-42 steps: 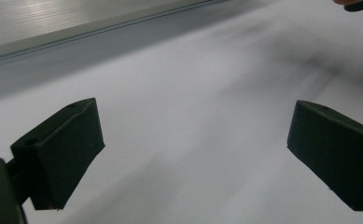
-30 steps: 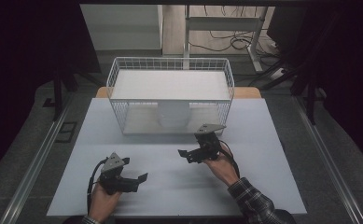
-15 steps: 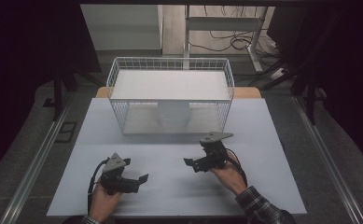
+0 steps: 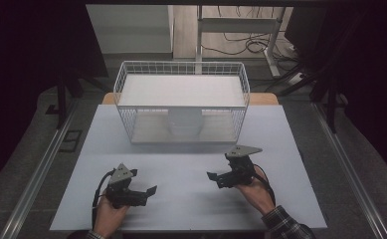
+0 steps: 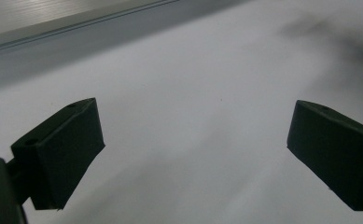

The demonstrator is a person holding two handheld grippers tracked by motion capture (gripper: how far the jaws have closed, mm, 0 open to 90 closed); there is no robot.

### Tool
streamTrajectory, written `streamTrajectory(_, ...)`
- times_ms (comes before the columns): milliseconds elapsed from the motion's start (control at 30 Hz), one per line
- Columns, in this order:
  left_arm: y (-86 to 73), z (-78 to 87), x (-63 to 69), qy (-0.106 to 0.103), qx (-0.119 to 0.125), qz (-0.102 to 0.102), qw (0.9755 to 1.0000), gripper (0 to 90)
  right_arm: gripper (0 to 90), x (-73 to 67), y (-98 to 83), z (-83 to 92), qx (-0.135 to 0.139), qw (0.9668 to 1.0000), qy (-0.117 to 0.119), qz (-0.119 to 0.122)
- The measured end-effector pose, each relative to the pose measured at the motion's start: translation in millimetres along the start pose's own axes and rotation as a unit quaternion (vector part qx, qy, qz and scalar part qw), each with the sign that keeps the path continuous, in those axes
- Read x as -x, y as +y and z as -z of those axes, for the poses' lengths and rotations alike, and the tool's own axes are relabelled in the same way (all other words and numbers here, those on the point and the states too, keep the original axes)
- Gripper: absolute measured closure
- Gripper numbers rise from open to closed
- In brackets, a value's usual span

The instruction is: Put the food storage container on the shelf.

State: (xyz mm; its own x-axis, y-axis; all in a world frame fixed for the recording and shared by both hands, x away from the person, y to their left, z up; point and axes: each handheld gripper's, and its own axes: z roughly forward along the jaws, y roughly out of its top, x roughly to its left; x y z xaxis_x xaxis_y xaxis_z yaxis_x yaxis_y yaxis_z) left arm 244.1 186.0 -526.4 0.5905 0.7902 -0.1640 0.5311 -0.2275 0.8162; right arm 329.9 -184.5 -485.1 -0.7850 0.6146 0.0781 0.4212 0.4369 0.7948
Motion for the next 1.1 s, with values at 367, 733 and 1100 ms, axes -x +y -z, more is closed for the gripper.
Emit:
streamTrajectory(367,-4.7,10.6,-1.0,0.012,0.007,0.005,0.9999,3.4,0.7,4.6,-13.4,22.4,0.004,0.9998,-0.016,-0.006)
streamTrajectory(733,-12.9,24.2,-3.3,0.023,0.011,0.012,0.9996,3.4,0.4,10.1,-25.9,42.4,0.005,0.9992,-0.033,-0.022)
streamTrajectory(1100,-22.2,38.2,-8.2,0.037,0.017,0.024,0.9989,3.4,0.3,10.0,-43.1,65.2,0.003,0.9977,-0.061,-0.03)
